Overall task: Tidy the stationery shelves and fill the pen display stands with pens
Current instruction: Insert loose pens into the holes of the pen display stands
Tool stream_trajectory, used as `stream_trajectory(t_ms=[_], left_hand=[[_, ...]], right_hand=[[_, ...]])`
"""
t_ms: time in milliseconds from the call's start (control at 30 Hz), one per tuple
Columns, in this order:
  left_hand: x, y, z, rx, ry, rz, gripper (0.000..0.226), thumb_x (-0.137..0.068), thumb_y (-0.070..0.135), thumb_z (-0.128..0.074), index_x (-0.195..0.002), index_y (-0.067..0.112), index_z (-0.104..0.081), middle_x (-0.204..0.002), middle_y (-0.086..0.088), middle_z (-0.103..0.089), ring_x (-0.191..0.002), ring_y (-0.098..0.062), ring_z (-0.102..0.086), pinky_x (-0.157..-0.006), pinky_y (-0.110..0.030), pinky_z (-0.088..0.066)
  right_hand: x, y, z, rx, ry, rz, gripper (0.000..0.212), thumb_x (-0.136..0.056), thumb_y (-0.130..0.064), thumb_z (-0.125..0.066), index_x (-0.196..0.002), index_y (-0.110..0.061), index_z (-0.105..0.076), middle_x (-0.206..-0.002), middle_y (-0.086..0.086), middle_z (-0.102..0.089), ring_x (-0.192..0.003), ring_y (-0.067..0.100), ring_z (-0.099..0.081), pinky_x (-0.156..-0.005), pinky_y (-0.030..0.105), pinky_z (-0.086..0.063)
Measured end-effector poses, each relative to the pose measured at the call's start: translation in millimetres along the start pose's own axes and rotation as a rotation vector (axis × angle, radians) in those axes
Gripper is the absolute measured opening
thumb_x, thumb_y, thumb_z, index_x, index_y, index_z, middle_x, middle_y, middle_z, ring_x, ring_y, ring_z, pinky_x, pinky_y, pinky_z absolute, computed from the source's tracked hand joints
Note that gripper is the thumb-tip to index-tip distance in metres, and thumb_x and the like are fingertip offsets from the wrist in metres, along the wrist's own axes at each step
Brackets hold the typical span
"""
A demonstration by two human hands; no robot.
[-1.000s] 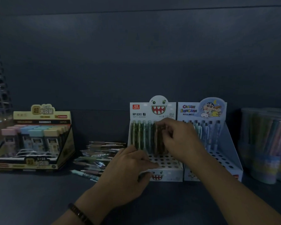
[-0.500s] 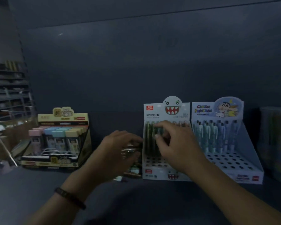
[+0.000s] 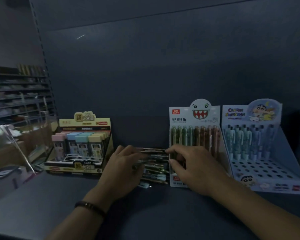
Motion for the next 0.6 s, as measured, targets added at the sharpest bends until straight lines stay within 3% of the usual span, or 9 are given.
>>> stream_trajectory(t_ms=[133, 300, 600], left_hand=[[1.1, -1.0, -0.7, -0.020, -0.016, 0.006, 0.033, -0.094, 0.031, -0.064, -0.125, 0.036, -0.073, -0.113, 0.018, -0.057, -0.099, -0.017, -0.049, -0.084, -0.034, -0.052], [0.5, -4.3, 2.6, 0.016, 0.027, 0.011, 0.020, -0.092, 0.028, -0.077, -0.109, 0.037, -0.071, -0.111, 0.022, -0.056, -0.099, -0.015, -0.050, -0.083, -0.037, -0.051], [-8.3, 14.2, 33.1, 0.113, 0.266, -0.027, 0.025, -0.102, 0.034, -0.065, -0.125, 0.029, -0.074, -0.110, 0.012, -0.062, -0.102, -0.016, -0.056, -0.084, -0.031, -0.050]], right_hand=[[1.4, -2.1, -2.3, -0.011, -0.009, 0.014, 0.031, -0.100, -0.036, -0.064, -0.131, -0.037, -0.063, -0.071, -0.020, -0.059, -0.071, 0.001, -0.060, -0.071, 0.035, -0.057], [2.7, -2.2, -2.1, -0.025, -0.014, 0.022, 0.033, -0.100, -0.035, -0.065, -0.132, -0.037, -0.062, -0.073, -0.020, -0.060, -0.073, 0.002, -0.061, -0.069, 0.034, -0.056], [0.8, 10.1, 8.7, -0.125, 0.070, -0.046, 0.034, -0.098, -0.029, -0.069, -0.131, -0.038, -0.064, -0.076, -0.015, -0.064, -0.073, 0.003, -0.065, -0.067, 0.028, -0.057]])
Point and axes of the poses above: each hand's wrist, its own x-axis away from the middle knuckle, its own z-axis out of the back of the hand, y = z × x, the point moved 9 cm from there along -x, towards the middle knuckle
